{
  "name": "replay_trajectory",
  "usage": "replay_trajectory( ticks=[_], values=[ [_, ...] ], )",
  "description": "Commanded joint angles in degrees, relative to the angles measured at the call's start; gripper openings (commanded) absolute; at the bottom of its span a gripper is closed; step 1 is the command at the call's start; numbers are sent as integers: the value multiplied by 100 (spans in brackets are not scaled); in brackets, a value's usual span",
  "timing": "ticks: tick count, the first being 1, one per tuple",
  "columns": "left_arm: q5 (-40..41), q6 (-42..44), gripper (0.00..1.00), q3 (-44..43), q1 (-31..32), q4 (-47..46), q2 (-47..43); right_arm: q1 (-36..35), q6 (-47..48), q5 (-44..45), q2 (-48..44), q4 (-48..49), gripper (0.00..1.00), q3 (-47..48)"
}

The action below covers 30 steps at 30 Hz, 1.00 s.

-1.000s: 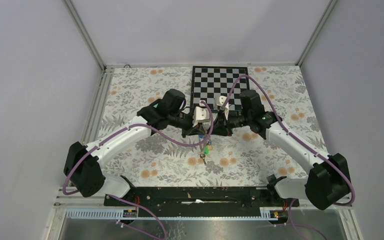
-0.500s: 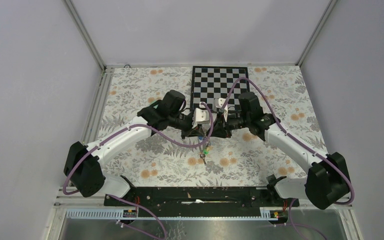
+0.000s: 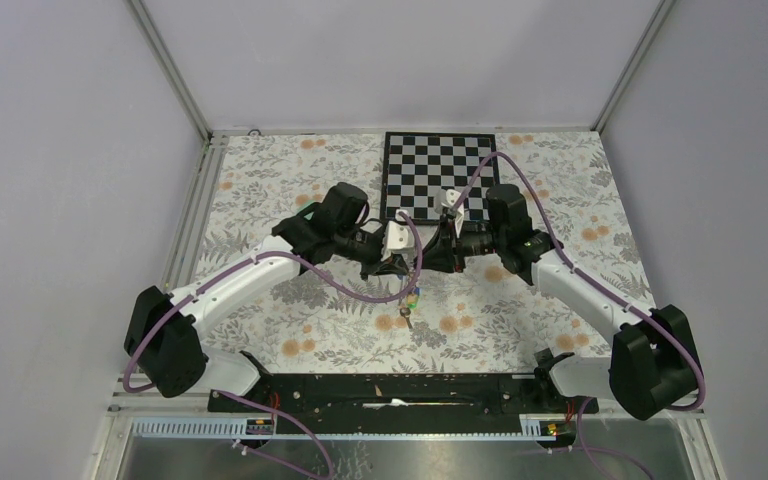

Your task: Put the keys on the keyring

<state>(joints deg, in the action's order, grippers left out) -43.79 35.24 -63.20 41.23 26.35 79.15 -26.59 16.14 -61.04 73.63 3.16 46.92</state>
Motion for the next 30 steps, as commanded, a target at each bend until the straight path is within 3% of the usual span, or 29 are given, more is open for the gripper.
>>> replay_trajectory(
  ticks=[1, 30],
  values=[
    [-372, 177, 0, -19, -19, -358, -225, 70, -539, -456, -165, 685, 22, -37],
    [-349, -330, 0, -134, -41, -587, -142, -168, 346, -186, -21, -30, 24, -147]
  ],
)
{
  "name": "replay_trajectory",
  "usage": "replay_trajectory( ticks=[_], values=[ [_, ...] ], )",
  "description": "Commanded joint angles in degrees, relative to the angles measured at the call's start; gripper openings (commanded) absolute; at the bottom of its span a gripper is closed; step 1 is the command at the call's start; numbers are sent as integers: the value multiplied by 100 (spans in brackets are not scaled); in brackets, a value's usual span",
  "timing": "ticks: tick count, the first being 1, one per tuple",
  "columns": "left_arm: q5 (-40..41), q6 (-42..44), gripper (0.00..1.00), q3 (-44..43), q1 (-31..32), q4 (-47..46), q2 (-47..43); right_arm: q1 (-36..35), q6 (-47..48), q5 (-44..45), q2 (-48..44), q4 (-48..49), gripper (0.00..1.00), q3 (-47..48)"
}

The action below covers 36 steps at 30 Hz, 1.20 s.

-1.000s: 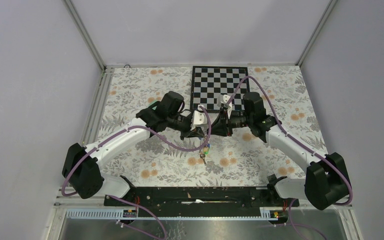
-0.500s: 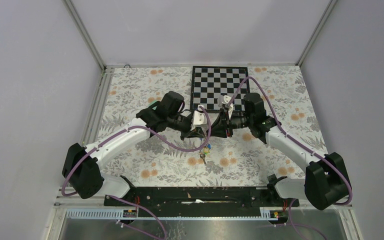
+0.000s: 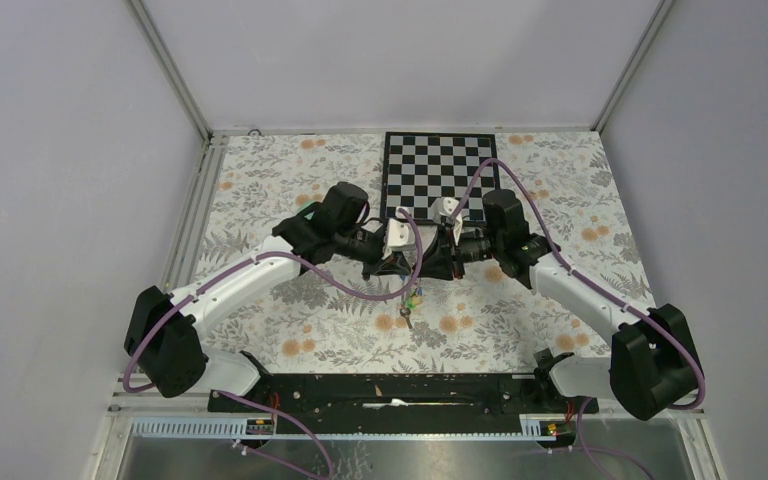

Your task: Put the keys on the keyring

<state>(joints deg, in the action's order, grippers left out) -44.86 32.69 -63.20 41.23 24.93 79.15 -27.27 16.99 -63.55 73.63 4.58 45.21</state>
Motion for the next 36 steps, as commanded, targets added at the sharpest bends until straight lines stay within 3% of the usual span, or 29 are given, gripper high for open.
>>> replay_trajectory(
  ticks=[1, 6, 13, 19, 20, 24, 26, 36],
  values=[
    [-237, -87, 0, -134, -45, -452, -134, -110, 276, 84, -23, -184, 24, 23],
    [-247, -106, 0, -131, -45, -463, -128, -142, 373, 131, -18, -261, 21, 40],
    [-261, -98, 0, -92, -50, -489, -119, -156, 368, 180, -32, -249, 0, 85],
    [-441, -169, 0, -24, -171, -563, -179, -127, 383, 204, -154, -196, 0, 107],
    [-543, -215, 1, 0, -247, -606, -195, -102, 384, 180, -174, -198, 0, 138],
    [-941, -292, 30, 97, -452, -731, -257, 19, 207, -32, -234, -152, 0, 293],
    [-997, -313, 40, 140, -467, -782, -259, 62, -31, -164, -252, 12, 0, 315],
    [-959, -83, 47, 152, -467, -816, -139, 216, -652, -470, -258, 610, 0, 194]
  ],
)
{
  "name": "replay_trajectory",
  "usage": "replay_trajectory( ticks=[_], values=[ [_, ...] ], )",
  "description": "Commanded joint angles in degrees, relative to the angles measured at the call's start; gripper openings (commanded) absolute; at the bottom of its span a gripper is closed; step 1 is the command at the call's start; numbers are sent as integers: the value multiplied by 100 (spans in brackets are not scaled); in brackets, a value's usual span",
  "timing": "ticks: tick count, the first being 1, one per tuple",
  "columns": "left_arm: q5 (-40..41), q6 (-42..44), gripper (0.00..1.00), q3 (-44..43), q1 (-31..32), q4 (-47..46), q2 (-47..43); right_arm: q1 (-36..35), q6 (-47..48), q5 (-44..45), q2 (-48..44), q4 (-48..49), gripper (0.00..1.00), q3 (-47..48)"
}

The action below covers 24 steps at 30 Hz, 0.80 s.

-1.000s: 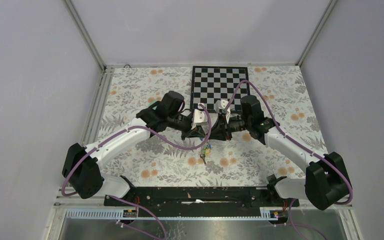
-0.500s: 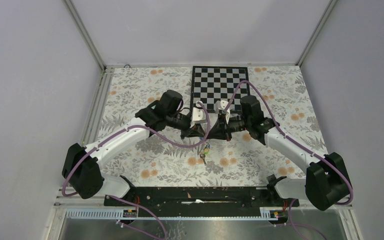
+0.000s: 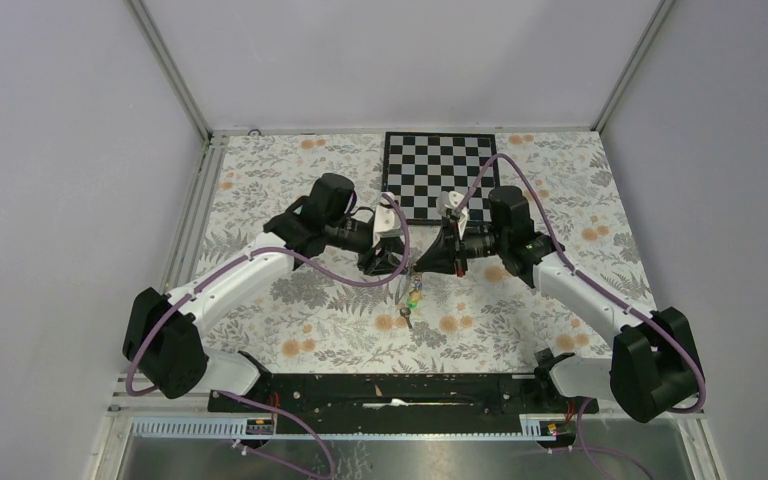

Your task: Put the keys on the keyring

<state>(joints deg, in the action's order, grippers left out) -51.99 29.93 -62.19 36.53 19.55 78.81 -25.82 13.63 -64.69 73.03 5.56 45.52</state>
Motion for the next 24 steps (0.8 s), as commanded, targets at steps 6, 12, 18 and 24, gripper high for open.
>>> replay_trajectory(
  ticks=[6, 12, 18, 24],
  values=[
    [-308, 903, 44, 75, 3, -57, -113, 136, -480, -420, -190, 644, 0, 138],
    [-296, 1274, 20, 33, 17, 48, -89, 190, -722, -431, -152, 874, 0, 82],
    [-205, 1492, 4, 3, 51, 151, -84, 209, -1017, -417, -81, 1112, 0, 47],
    [75, 1631, 0, -65, 167, 225, -101, 227, -1263, -258, 4, 1239, 0, 54]
  ],
)
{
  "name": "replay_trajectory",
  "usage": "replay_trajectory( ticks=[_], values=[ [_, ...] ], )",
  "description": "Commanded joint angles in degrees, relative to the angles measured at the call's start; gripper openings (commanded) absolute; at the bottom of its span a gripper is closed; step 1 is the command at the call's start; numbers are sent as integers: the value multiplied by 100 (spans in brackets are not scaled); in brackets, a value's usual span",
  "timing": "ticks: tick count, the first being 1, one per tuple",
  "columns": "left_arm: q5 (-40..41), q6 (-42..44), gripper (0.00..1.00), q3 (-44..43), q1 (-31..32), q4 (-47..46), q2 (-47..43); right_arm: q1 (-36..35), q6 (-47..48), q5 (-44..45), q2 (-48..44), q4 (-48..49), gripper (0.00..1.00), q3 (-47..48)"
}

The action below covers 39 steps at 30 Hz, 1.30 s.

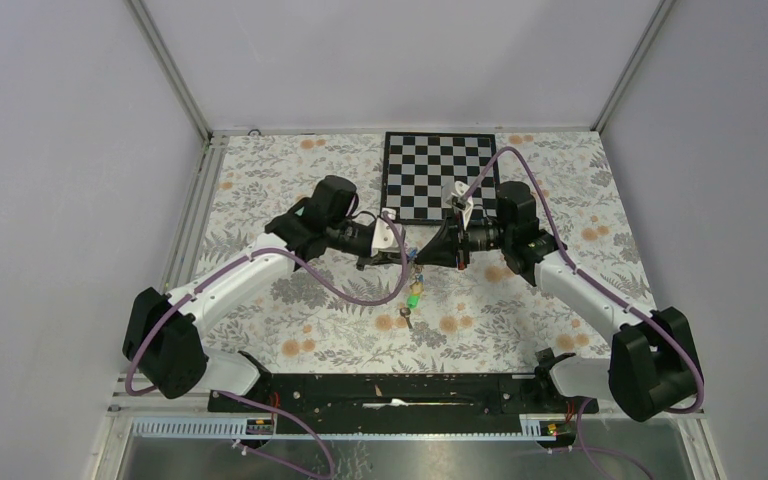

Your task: Put the keys on the keyring

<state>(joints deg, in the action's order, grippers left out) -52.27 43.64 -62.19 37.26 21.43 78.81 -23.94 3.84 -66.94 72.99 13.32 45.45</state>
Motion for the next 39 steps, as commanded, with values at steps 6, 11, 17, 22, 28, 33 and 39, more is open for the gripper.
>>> replay_trajectory(
  ticks=[6, 11, 17, 22, 28, 33, 39],
  values=[
    [545, 213, 0, -143, 338, 34, -64, 57, -679, 220, 89, 697, 0, 59],
    [588, 9, 22, -197, 388, 29, -73, 81, -575, 267, 72, 677, 0, 8],
    [555, 42, 46, -243, 300, 276, -229, 155, 537, -127, -182, 130, 0, -70],
    [272, -34, 60, -429, 168, 433, -215, 153, 1969, -210, -366, -834, 0, -115],
    [-170, -901, 55, -564, 89, 63, 111, 153, 2556, -286, -485, -1116, 0, -148],
    [-438, -1502, 46, -482, 95, -369, 234, 153, 2587, -365, -539, -1082, 0, -216],
    [-495, -1511, 45, -362, 113, -496, 356, 153, 2472, -414, -546, -1012, 0, -220]
  ],
)
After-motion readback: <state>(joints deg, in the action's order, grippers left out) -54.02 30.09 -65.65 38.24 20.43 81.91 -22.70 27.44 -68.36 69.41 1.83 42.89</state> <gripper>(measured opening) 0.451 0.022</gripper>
